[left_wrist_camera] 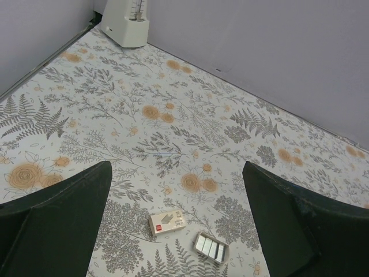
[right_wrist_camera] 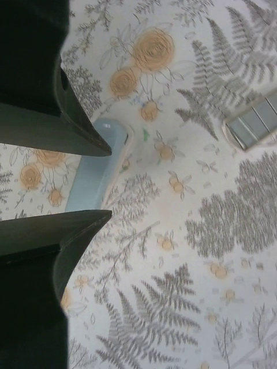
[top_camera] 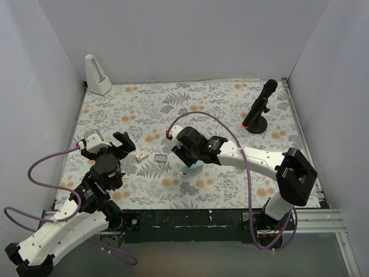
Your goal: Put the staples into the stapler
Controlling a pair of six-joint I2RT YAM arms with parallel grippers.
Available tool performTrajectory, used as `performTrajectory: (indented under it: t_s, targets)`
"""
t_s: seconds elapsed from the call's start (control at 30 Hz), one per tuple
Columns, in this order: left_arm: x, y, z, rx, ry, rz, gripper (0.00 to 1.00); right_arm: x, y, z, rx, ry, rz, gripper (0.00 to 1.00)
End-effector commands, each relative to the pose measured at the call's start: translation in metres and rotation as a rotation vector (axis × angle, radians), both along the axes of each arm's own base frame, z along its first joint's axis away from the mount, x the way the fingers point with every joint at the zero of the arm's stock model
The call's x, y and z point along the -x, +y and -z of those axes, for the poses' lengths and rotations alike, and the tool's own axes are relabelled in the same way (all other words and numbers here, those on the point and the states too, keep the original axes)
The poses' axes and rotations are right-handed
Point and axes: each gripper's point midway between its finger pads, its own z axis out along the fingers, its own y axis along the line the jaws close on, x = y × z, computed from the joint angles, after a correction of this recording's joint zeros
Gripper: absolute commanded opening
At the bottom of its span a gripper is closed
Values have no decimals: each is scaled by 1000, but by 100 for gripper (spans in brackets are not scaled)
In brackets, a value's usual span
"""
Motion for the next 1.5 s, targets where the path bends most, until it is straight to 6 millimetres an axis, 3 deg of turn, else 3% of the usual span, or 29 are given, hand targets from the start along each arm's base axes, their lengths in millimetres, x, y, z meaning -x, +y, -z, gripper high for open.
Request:
performTrajectory:
  t_s: [0.0,0.07,0.13,0.23,0.4,0.53,0.57,0.8,0.9,1.0,1.13,1.3,1.47]
  targets:
    - [3,10,-1,12,-15,-49,98,-45,-12,-58,-153,-77,91,54]
    - [4,12,-3,21,-22,-51,98,-57,-25,-68,-199,-85,119,66]
    - [5,13,-4,30,-30,-53,98,-51,-25,-64,-185,-99,-9,80]
    - [7,15,-5,41,-42,-57,98,-26,-21,-48,-148,-75,-259,88]
    - [8,17,-5,40,-42,-62,98,5,-13,-29,-136,-23,-546,89]
    - [8,17,-3,35,-38,-62,98,12,-13,-9,-48,19,-651,89]
    - [7,16,-3,35,-38,-60,98,12,-13,4,-15,47,-674,89]
    - [6,14,0,16,-24,-52,98,-2,-4,33,75,85,-629,83]
    - [5,12,2,12,-18,-46,98,-8,-2,36,74,74,-604,74]
    - [4,11,2,9,-15,-43,98,-10,-6,41,74,101,-569,58]
    - [4,11,3,5,-11,-45,98,-12,-25,46,86,136,-484,38]
    - [4,12,3,7,-12,-51,98,-27,-66,52,134,133,-259,36]
    - [4,13,4,4,-10,-61,98,-24,-106,56,144,197,-3,37]
